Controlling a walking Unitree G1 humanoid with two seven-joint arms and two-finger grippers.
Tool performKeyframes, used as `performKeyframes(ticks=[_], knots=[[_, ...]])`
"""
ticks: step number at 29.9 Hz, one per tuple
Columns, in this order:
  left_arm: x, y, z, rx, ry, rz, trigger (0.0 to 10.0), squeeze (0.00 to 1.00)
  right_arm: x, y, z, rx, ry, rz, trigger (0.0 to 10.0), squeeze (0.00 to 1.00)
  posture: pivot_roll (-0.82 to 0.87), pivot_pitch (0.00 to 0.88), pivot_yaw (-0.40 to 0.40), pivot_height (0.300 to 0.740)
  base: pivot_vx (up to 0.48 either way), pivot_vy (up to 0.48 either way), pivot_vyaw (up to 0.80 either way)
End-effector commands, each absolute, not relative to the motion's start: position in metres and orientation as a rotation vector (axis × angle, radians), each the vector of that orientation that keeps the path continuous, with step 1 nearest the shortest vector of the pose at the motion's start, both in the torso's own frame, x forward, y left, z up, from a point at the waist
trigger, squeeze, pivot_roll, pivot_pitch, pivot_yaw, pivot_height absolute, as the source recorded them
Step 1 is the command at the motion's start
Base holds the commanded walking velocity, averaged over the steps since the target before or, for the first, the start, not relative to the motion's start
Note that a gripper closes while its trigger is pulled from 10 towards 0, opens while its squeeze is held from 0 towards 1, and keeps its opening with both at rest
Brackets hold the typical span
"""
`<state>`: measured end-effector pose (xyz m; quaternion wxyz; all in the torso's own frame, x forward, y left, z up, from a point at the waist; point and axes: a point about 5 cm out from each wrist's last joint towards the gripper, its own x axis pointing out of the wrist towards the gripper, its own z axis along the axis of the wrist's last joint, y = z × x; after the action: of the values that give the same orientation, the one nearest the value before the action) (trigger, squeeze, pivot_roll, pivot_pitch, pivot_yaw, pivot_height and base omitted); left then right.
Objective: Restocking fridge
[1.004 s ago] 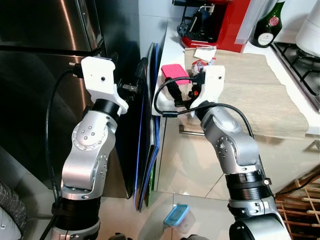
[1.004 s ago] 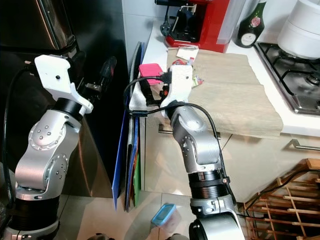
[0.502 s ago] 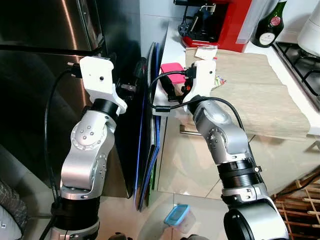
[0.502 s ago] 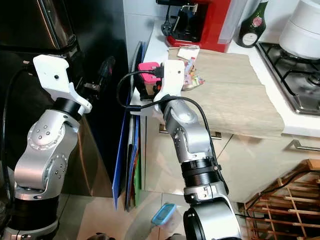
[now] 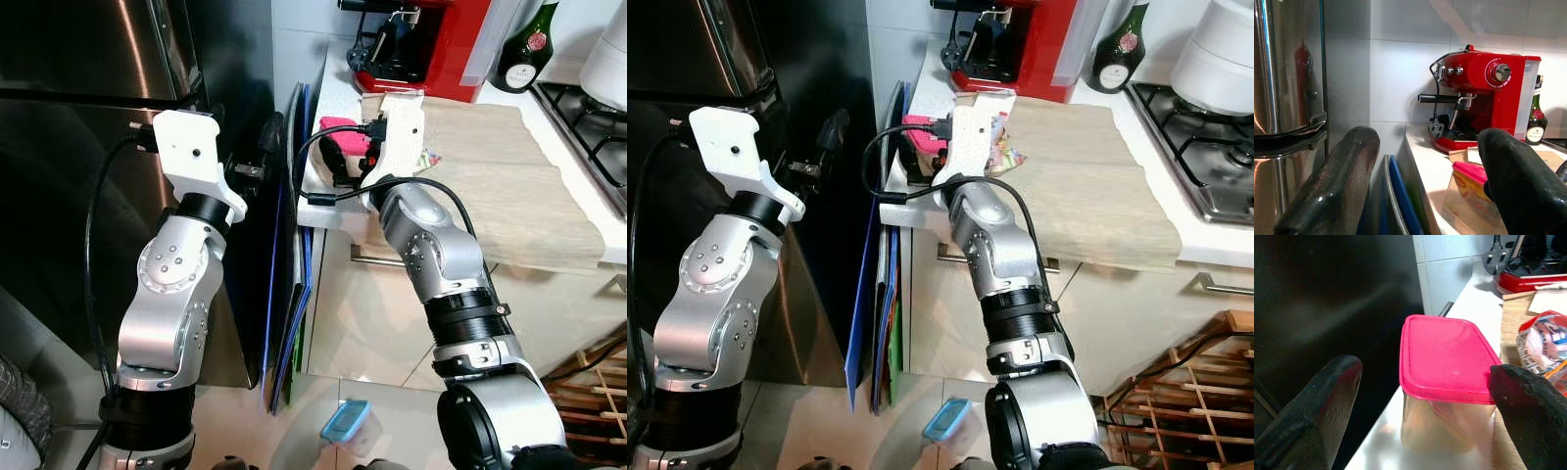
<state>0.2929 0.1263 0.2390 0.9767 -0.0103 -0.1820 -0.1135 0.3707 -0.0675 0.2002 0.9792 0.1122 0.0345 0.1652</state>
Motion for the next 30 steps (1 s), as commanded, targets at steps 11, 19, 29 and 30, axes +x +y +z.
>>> performKeyframes(ticks=[11, 19, 29, 30], knots=[[0.295, 0.123, 0.243, -0.021, -0.374, -0.235, 10.0, 0.0, 0.357, -0.057, 0.221, 0.077, -0.051, 0.389, 10.0, 0.0, 0.03, 0.005, -0.032, 0.74, 0.0, 0.0, 0.0], [0.295, 0.123, 0.243, -0.028, -0.374, -0.231, 10.0, 0.0, 0.348, -0.066, 0.23, 0.056, -0.102, 0.364, 10.0, 0.0, 0.02, 0.019, -0.033, 0.74, 0.0, 0.0, 0.0], [0.296, 0.122, 0.243, -0.033, -0.369, -0.236, 10.0, 0.0, 0.36, -0.089, 0.231, 0.081, -0.1, 0.261, 10.0, 0.0, 0.02, 0.027, -0.029, 0.74, 0.0, 0.0, 0.0], [0.296, 0.121, 0.242, -0.036, -0.367, -0.238, 10.0, 0.0, 0.362, -0.089, 0.228, 0.129, -0.062, 0.276, 10.0, 0.0, 0.02, 0.027, -0.029, 0.74, 0.0, 0.0, 0.0]])
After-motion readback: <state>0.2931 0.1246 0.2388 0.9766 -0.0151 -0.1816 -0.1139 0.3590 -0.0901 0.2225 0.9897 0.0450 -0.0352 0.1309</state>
